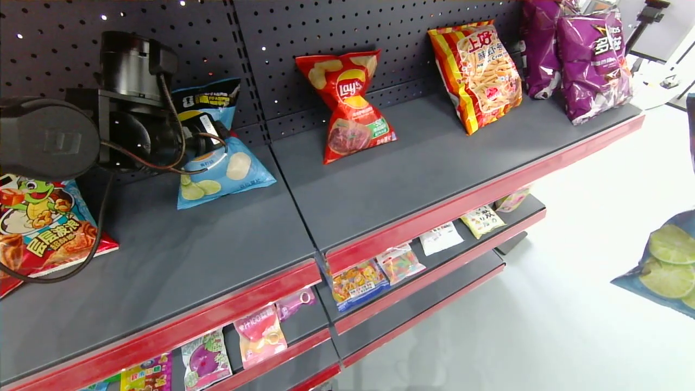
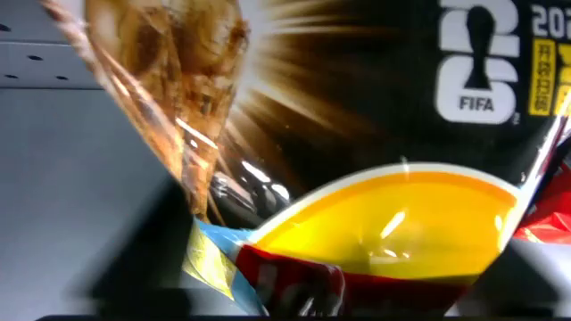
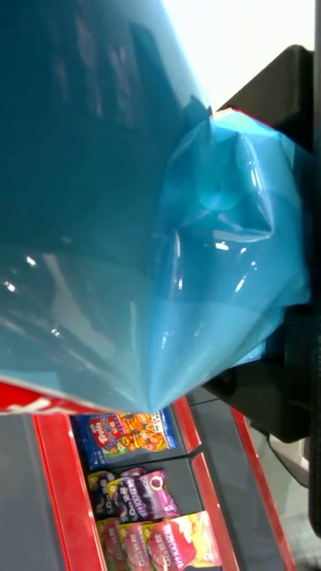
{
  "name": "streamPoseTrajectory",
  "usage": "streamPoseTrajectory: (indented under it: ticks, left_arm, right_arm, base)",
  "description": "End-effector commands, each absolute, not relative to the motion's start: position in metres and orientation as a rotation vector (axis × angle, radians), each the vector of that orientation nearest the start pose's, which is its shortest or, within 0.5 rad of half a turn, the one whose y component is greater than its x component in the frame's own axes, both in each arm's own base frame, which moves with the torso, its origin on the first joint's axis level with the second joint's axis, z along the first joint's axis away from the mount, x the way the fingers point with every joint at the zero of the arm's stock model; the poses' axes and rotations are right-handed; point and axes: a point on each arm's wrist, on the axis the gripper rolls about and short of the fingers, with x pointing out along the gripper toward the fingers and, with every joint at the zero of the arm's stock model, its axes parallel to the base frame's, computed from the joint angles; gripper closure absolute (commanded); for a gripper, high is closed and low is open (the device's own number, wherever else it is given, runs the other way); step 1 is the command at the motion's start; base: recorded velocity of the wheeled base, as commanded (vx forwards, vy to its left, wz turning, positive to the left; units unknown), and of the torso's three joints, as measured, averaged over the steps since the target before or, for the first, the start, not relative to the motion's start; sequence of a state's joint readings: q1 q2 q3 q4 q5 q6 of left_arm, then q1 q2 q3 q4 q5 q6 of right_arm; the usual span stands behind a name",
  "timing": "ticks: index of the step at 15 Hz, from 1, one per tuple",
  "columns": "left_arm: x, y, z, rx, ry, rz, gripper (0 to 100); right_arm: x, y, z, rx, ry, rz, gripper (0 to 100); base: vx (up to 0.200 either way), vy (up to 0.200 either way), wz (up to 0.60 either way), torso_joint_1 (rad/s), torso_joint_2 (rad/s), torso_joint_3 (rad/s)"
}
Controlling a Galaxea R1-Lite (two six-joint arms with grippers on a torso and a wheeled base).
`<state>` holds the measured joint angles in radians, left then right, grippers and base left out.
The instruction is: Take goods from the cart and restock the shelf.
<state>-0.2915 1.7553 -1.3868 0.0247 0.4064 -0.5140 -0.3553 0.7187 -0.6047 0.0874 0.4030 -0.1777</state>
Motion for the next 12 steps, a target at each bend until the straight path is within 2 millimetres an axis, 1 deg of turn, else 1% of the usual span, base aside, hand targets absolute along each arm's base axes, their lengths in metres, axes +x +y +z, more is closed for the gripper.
streamPoseTrajectory:
  ticks: [1,3,4,6,7,10,12]
  left_arm:
    - [0.326,-0.088,0.264,-0.372,0.329,0.212,0]
    - [0.322,-0.086,0.267,-0.361,0.298,0.278,0]
    - [0.317,-0.084,0.271,-0.356,0.283,0.300,0]
    - [0.302,-0.083,0.275,-0.342,0.284,0.282,0]
    - [0.288,-0.083,0.278,-0.333,0.288,0.250,0]
    - [0.259,-0.080,0.275,-0.337,0.311,0.190,0]
    - [0.236,-0.077,0.280,-0.344,0.297,0.160,0]
  right_arm:
    - [0.055,-0.011,0.233,-0.102,0.183,0.065,100]
    - [0.056,-0.011,0.233,-0.101,0.184,0.072,100]
    - [0.057,-0.011,0.234,-0.101,0.184,0.073,100]
    - [0.058,-0.012,0.234,-0.100,0.186,0.073,100]
    - [0.059,-0.012,0.234,-0.098,0.192,0.075,100]
    - [0.061,-0.011,0.235,-0.102,0.194,0.106,100]
    - [0.063,-0.010,0.235,-0.102,0.199,0.121,100]
  base:
    - [0.000,0.000,0.00,0.000,0.00,0.000]
    - [0.000,0.000,0.00,0.000,0.00,0.000]
    - [0.000,0.000,0.00,0.000,0.00,0.000]
    - [0.000,0.000,0.00,0.000,0.00,0.000]
    - [0.000,0.000,0.00,0.000,0.00,0.000]
    - [0.000,0.000,0.00,0.000,0.00,0.000]
    - [0.000,0.000,0.00,0.000,0.00,0.000]
